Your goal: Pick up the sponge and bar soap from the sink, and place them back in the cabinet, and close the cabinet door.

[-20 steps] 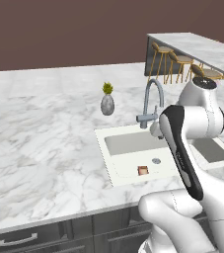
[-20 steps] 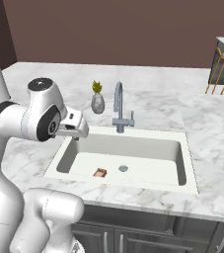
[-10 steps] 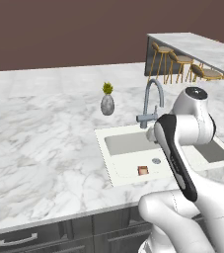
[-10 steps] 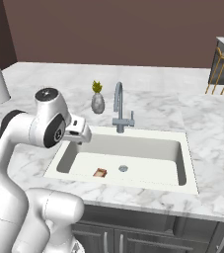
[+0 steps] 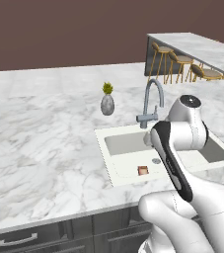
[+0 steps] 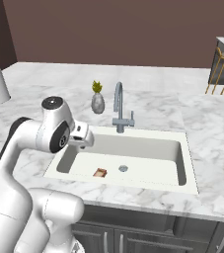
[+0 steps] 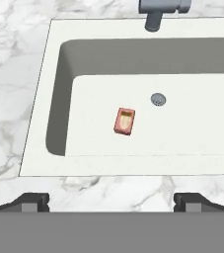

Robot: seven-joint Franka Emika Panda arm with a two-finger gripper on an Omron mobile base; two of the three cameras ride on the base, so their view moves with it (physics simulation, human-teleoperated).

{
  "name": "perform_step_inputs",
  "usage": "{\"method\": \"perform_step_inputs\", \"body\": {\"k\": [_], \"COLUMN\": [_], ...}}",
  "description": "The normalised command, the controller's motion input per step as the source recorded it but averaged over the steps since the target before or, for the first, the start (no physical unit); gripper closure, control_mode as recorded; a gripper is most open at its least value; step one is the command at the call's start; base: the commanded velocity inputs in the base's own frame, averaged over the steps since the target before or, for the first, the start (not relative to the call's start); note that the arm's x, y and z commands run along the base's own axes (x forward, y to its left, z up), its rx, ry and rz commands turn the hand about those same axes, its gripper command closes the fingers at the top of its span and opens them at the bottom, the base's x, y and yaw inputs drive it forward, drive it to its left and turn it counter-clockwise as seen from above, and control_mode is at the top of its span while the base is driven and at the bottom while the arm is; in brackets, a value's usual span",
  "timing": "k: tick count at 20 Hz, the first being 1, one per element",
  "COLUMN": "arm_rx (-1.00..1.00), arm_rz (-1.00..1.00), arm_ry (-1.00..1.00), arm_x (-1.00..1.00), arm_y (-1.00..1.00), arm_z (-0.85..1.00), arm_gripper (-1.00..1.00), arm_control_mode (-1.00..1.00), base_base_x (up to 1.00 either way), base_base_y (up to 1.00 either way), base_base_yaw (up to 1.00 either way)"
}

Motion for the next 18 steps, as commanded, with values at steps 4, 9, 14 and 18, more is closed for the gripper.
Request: {"method": "perform_step_inputs", "body": {"k": [4,9,14,18], "arm_rx": [0.00,0.00,0.00,0.00], "arm_rz": [0.00,0.00,0.00,0.00], "arm_ry": [0.00,-0.01,0.00,0.00], "arm_x": [0.23,0.25,0.24,0.22], "arm_y": [-0.01,0.00,-0.01,-0.01], "arm_z": [-0.31,-0.30,-0.30,-0.31], "arm_gripper": [-1.00,-1.00,-1.00,-1.00], "arm_control_mode": [-1.00,-1.00,-1.00,-1.00], "base_base_x": [0.00,0.00,0.00,0.00], "base_base_y": [0.00,0.00,0.00,0.00], "base_base_yaw": [0.00,0.00,0.00,0.00]}}
